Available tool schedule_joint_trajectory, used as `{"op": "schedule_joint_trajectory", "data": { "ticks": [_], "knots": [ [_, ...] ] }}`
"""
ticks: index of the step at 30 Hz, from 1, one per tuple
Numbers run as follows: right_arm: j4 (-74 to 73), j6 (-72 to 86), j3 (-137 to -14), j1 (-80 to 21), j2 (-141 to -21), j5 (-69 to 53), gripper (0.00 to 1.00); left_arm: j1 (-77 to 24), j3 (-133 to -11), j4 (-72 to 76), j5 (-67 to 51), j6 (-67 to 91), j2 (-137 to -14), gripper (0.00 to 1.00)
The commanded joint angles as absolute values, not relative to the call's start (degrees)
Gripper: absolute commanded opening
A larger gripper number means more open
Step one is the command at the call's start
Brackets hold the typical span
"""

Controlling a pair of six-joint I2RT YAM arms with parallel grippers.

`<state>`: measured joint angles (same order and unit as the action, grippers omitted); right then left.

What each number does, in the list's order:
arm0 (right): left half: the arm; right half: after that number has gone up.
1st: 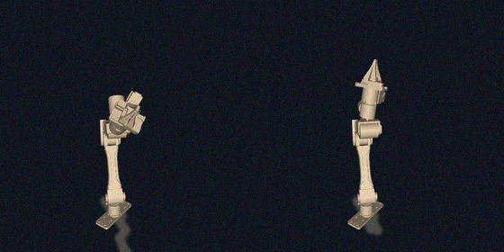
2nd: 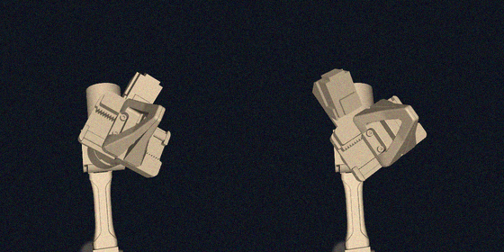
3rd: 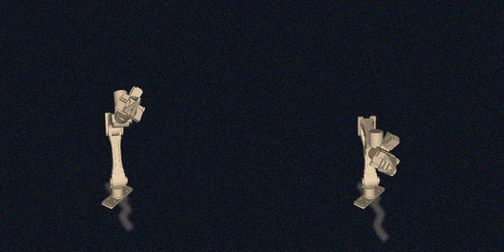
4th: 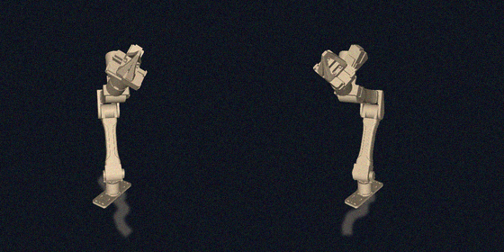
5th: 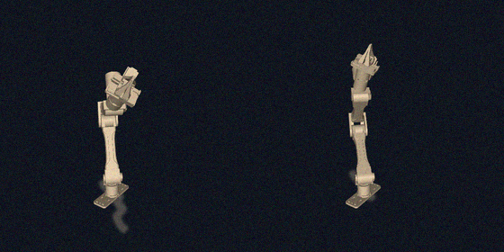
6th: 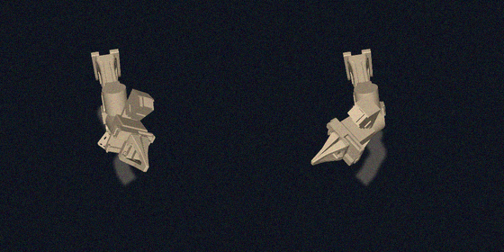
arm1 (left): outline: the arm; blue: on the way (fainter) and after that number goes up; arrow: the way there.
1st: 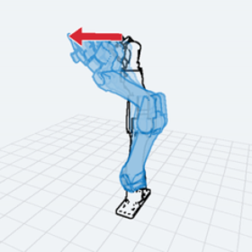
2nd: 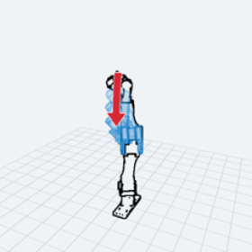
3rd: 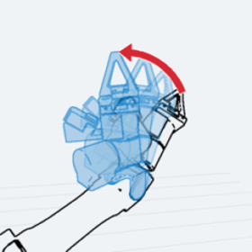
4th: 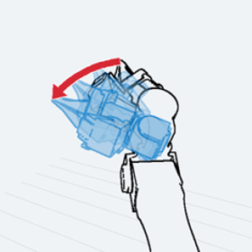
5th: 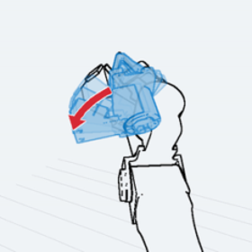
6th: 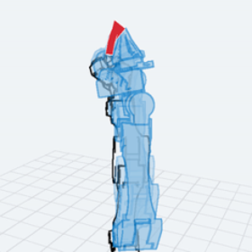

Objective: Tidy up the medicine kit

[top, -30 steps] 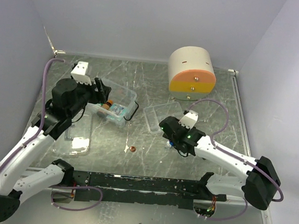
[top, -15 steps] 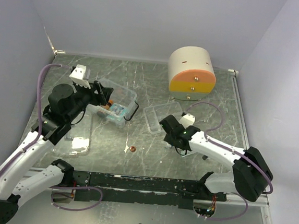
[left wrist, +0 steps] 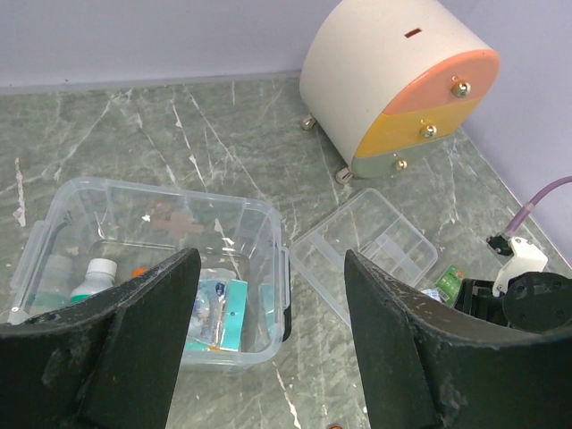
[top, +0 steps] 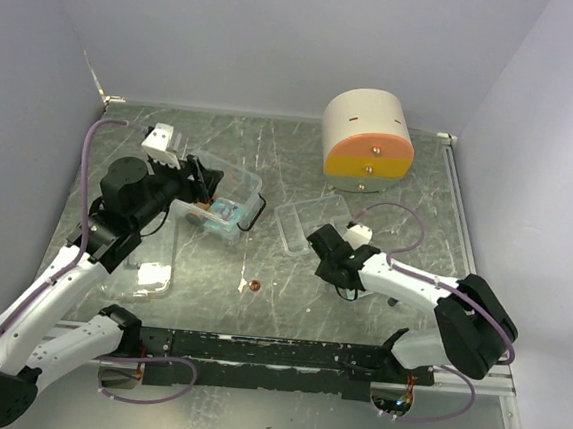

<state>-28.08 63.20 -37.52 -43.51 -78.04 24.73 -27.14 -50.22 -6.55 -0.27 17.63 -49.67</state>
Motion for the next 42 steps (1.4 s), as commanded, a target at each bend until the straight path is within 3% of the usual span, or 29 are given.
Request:
{"op": "schedule_joint_trajectory", "data": {
  "ticks": [1,4,9,19,30,36,42],
  "knots": [
    [-25.20,62.20,-36.41,-43.07,-77.39,24.31,0.30,-27.42,-50.90,-4.28,-2.16,18.60,-50.32,0.76],
    [-23.83,60.22,-36.02,-43.07,-75.23,23.69,0.22,-27.35,-50.94,-4.08,-3.08,19.25,-50.83,0.76],
    [-18.82,52.70,-34.45,-43.10,-68.49,21.47,0.19,-27.41,-51.24,-2.45,-7.72,21.80,-53.76,0.79],
    [-0.25,29.47,-32.71,-43.09,-54.62,4.07,0.19,-27.41,-51.36,4.42,-23.89,33.41,-60.53,0.80],
    [11.22,18.34,-42.60,-43.08,-61.30,-16.90,0.19,-27.42,-48.17,9.17,-28.15,39.57,-60.04,0.91],
    [11.63,15.10,-47.46,-43.10,-66.62,-18.97,0.19,-27.42,-46.58,7.50,-26.87,42.60,-59.04,0.88],
    [12.70,15.70,-50.18,-43.08,-70.70,-20.88,0.19,-27.42,-41.16,17.56,-29.67,50.39,-58.82,0.82]
  ]
}}
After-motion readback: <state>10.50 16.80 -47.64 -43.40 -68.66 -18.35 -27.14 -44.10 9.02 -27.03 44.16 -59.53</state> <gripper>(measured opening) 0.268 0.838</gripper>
